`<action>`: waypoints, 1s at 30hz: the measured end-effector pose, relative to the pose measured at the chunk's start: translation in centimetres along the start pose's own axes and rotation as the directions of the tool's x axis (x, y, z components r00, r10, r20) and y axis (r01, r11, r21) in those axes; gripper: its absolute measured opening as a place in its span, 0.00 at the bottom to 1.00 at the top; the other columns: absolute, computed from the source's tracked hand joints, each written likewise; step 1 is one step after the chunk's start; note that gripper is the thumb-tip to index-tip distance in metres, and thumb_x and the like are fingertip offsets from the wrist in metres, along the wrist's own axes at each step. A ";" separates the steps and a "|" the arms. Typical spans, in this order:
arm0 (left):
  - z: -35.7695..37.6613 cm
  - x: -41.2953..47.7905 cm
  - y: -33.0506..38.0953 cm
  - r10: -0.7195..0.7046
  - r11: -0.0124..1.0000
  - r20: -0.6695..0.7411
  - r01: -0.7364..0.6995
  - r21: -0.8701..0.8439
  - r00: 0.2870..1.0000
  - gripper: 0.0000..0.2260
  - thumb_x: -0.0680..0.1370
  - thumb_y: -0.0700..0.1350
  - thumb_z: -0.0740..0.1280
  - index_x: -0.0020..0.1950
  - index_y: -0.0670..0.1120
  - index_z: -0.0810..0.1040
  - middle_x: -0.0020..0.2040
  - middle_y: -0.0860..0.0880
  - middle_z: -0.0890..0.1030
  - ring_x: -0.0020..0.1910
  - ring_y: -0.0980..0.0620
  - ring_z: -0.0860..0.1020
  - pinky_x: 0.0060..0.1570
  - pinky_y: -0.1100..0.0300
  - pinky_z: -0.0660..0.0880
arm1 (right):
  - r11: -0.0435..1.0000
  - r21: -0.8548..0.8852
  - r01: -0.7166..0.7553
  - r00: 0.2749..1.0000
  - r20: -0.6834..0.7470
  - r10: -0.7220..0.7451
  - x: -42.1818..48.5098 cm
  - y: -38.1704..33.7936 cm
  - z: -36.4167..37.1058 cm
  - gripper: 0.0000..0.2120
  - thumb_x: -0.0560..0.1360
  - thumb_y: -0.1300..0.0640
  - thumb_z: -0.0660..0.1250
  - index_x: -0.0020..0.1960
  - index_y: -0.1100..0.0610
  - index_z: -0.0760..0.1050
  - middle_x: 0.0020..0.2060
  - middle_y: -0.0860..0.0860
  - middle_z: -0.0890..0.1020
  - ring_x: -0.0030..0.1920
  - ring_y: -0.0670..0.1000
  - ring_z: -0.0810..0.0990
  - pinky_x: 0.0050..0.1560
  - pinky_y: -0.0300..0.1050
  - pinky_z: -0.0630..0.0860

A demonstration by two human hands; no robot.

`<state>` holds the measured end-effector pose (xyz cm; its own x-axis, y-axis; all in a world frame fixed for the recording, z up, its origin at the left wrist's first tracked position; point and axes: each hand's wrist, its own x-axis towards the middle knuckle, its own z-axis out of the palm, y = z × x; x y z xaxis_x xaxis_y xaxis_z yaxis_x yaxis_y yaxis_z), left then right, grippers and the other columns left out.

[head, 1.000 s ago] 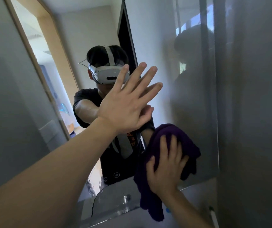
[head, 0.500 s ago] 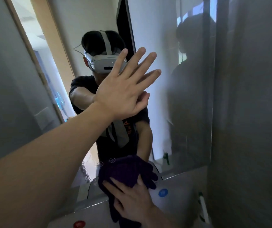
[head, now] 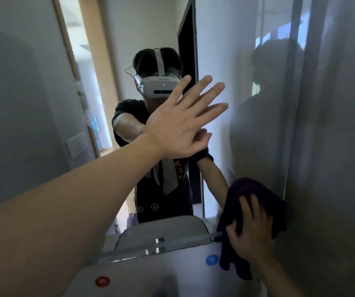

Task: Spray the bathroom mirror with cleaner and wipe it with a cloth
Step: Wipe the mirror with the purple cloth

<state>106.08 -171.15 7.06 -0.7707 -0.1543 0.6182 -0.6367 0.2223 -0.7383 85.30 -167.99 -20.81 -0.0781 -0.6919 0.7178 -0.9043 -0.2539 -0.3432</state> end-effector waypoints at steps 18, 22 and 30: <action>-8.0 -7.5 -10.2 -0.363 0.930 0.157 0.346 0.128 0.918 0.33 0.80 0.60 0.59 0.83 0.56 0.53 0.84 0.40 0.49 0.82 0.35 0.47 0.78 0.38 0.43 | 0.961 -0.083 0.262 0.964 -0.033 -0.266 11.2 -10.3 -5.9 0.34 0.77 0.41 0.56 0.81 0.46 0.52 0.77 0.54 0.58 0.68 0.61 0.61 0.60 0.84 0.62; -8.7 -8.3 -11.1 -0.465 0.885 0.235 0.440 0.152 0.854 0.35 0.79 0.66 0.58 0.83 0.60 0.48 0.84 0.42 0.46 0.81 0.32 0.45 0.75 0.30 0.47 | 0.959 -0.074 0.272 0.957 -0.081 -0.278 12.4 -14.7 -6.3 0.35 0.77 0.44 0.58 0.81 0.48 0.54 0.78 0.56 0.60 0.69 0.63 0.62 0.64 0.83 0.58; -8.5 -8.4 -11.1 -0.449 0.893 0.321 0.409 0.188 0.834 0.33 0.81 0.67 0.54 0.83 0.62 0.43 0.84 0.42 0.40 0.80 0.30 0.38 0.74 0.29 0.41 | 0.932 -0.042 0.359 0.924 -0.122 -0.361 11.9 -21.5 -4.4 0.33 0.76 0.45 0.57 0.81 0.50 0.57 0.78 0.54 0.62 0.69 0.60 0.66 0.65 0.80 0.60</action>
<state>119.83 -164.14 12.36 -0.3639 -0.5377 0.7606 -0.8883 -0.0454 -0.4570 101.98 -167.81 -2.18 0.2033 -0.4651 0.8616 -0.8887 -0.4569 -0.0369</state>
